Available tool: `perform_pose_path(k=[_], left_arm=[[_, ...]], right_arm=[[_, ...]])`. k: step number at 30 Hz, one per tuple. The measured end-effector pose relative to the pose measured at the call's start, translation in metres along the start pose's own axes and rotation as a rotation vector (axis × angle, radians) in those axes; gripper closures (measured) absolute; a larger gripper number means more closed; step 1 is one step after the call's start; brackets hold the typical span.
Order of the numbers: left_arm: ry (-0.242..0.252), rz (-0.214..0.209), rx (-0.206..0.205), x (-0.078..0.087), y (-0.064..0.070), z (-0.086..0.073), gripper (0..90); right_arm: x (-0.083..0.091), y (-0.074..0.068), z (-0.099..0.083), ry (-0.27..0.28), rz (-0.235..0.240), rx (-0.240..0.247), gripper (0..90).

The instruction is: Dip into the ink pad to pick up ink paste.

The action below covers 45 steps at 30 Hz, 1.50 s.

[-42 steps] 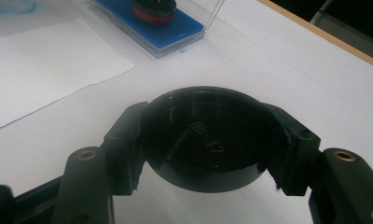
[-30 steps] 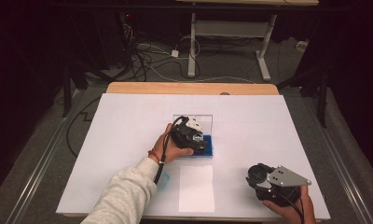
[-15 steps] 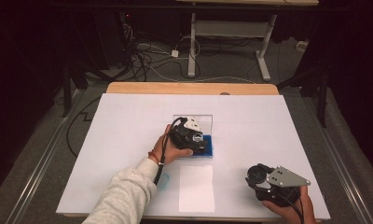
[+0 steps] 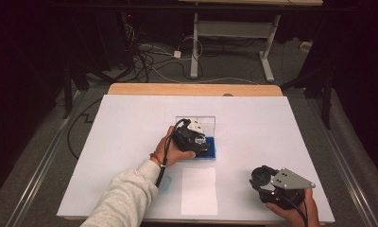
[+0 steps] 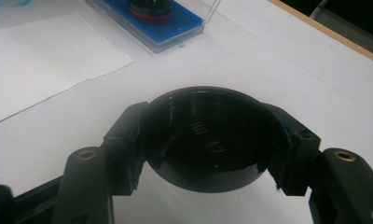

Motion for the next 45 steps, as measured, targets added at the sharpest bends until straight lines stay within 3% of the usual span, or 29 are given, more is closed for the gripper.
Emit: perform_pose_path(k=[12,18,28,45], left_arm=[[-0.034,0.013,-0.032,0.0009,0.0022,0.0038,54.6],[-0.039,0.009,-0.026,0.0006,0.0021,0.0047,54.6],[-0.075,0.024,-0.062,0.0016,0.0044,0.009,54.6],[-0.074,0.025,-0.052,0.0035,0.003,0.0085,54.6]], right_arm=[[0.0008,0.0005,0.0007,0.007,-0.012,-0.003,38.1],[0.0018,0.0007,0.001,0.013,-0.021,-0.004,38.1],[0.0028,0.0007,0.0018,0.021,-0.025,-0.011,38.1],[0.0036,0.0013,0.0016,0.02,-0.022,-0.01,38.1]])
Point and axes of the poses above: each handheld gripper's, and its own axes: x roughly backward along the jaws, z roughly out of its top, y roughly to its right, the point moved 1 cm from there along -x, roughly forward along the jaws, and after that the axes turned 11 degrees about z, right-handed, at the moved point
